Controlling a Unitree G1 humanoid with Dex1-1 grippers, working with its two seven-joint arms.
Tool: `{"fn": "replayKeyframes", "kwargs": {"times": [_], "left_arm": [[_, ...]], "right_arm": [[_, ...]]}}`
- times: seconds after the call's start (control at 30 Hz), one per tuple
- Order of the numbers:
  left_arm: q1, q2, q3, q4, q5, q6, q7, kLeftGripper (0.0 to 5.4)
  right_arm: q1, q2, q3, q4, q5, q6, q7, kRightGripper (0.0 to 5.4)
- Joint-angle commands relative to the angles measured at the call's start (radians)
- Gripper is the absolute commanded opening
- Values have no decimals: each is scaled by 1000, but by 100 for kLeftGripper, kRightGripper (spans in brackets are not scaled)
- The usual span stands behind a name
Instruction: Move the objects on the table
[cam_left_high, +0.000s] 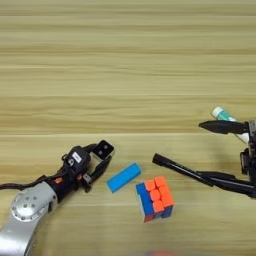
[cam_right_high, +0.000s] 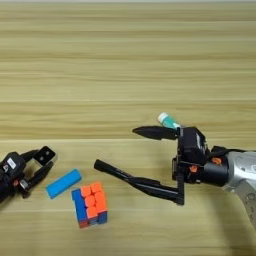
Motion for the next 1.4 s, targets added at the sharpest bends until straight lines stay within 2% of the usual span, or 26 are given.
{"fn": "replayKeyframes", "kwargs": {"times": [0.03, 0.4, 0.57, 0.83, 0.97, 1.17, 1.4], "left_arm": [[-12, -2, -2, 12, 9, 19, 0, 245], [-15, -7, -6, -3, 11, 17, -5, 245], [0, -5, -14, -79, 4, 22, -13, 245], [9, 46, -7, -218, -10, 62, -63, 245], [10, 55, -21, -275, -13, 81, -87, 245], [9, 53, -69, -302, -3, 95, -112, 245], [-8, 53, -101, -259, 14, 89, -125, 245]], "right_arm": [[-11, -8, -4, 2, -6, 0, 4, 540], [-21, -1, -7, 12, -13, -5, -8, 540], [-39, 27, 2, 21, -19, -2, -46, 540], [-44, 31, 33, 7, -29, 3, -39, 540], [-45, 36, 52, -2, -35, 4, -49, 540], [-44, 39, 62, -13, -32, 8, -61, 540], [-43, 43, 72, -23, -30, 9, -75, 540]]}}
